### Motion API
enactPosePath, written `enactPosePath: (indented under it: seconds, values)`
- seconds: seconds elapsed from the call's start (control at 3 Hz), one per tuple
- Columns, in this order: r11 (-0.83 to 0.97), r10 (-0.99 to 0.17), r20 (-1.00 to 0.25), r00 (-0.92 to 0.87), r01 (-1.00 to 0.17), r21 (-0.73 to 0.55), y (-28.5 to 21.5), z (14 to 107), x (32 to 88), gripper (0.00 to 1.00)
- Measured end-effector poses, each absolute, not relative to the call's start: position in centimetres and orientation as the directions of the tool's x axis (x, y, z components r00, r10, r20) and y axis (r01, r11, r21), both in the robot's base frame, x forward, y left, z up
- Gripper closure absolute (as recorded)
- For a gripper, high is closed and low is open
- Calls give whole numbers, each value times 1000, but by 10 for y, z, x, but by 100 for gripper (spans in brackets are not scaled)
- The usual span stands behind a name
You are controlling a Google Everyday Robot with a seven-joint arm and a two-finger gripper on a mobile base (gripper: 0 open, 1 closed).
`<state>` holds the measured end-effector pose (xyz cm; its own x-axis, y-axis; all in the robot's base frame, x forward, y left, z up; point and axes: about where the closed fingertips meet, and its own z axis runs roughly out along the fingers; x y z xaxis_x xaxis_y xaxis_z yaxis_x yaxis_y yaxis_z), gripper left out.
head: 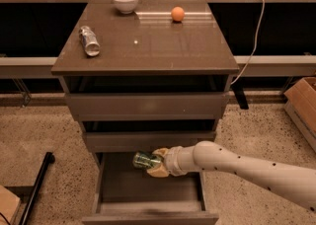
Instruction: Place green can into bottom drawer
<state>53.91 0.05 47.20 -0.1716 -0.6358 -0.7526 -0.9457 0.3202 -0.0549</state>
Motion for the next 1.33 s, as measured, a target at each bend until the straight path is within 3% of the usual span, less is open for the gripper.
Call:
enactPosePath:
  seconds: [1.33]
  values:
    - [347,-447,-814,-371,-911,225,3,277,564,100]
